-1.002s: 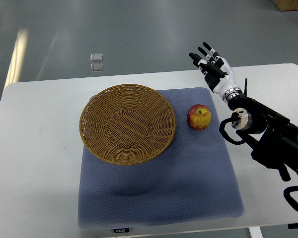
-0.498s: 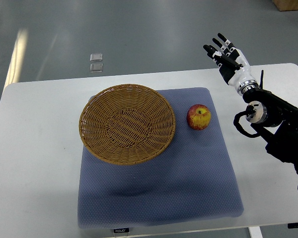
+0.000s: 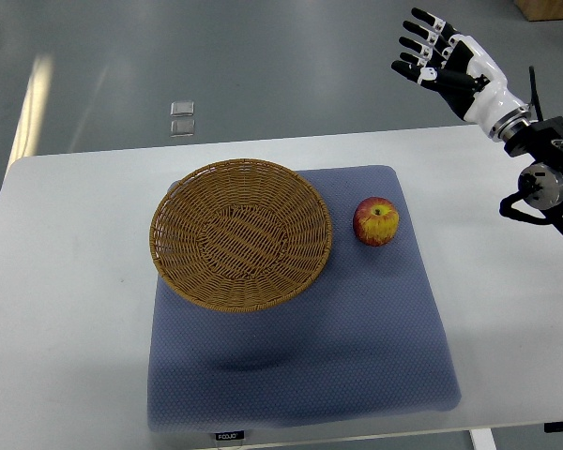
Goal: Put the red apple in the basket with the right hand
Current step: 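Raise the right hand and swing it over toward the apple, then lower the right hand around the apple and close its fingers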
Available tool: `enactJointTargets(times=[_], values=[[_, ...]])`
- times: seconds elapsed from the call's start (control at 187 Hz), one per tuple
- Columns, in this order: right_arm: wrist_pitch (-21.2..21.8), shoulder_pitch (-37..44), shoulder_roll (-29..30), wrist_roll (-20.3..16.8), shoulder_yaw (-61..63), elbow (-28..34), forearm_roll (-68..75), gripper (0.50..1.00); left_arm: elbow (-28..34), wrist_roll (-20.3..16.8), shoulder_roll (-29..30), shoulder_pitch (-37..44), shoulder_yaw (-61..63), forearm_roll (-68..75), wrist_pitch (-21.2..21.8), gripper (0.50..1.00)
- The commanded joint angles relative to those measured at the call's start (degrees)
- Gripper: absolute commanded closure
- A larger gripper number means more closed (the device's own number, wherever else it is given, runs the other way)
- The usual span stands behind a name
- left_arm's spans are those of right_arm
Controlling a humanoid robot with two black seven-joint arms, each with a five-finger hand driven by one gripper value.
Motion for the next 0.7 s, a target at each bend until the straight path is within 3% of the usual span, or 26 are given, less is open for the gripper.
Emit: enactJointTargets(times=[0.0,0.096,0.15,0.155,0.188,0.284,0.289,0.386,0.402,0.696], values=[[3.1,0.0,-3.8,0.1,0.1,4.7,-8.2,0.583,-0.1,0.0,0.0,0.0,0.0,0.0,0.0,0.500],[7.2,1.7,-6.4,0.2,0.1,7.5,-13.8,0.583,0.0,0.0,0.0,0.0,0.0,0.0,0.0,0.500],[7.2,1.7,-6.4,0.2,0.1,7.5,-13.8,0.583,0.0,0.0,0.0,0.0,0.0,0.0,0.0,0.500],[9.6,2.4,-7.4,0.2,0.1,9.0,-16.7,0.583,0.1,0.0,0.0,0.0,0.0,0.0,0.0,0.500],[10.7,2.9,-7.8,0.2,0.1,10.2,-18.9,0.583,0.1,0.0,0.0,0.0,0.0,0.0,0.0,0.500],[11.8,3.7,-8.2,0.2,0.0,11.5,-22.5,0.583,0.1,0.0,0.0,0.0,0.0,0.0,0.0,0.500],[12.8,4.5,-8.4,0.2,0.0,13.0,-28.6,0.583,0.1,0.0,0.0,0.0,0.0,0.0,0.0,0.500],[14.2,4.9,-8.4,0.2,0.0,14.7,-35.1,0.583,0.1,0.0,0.0,0.0,0.0,0.0,0.0,0.500],[15.6,4.9,-8.4,0.2,-0.1,16.9,-42.1,0.583,0.0,0.0,0.0,0.0,0.0,0.0,0.0,0.500],[15.0,6.5,-7.7,0.1,-7.8,18.9,-63.1,0.583,0.1,0.0,0.0,0.0,0.0,0.0,0.0,0.500]])
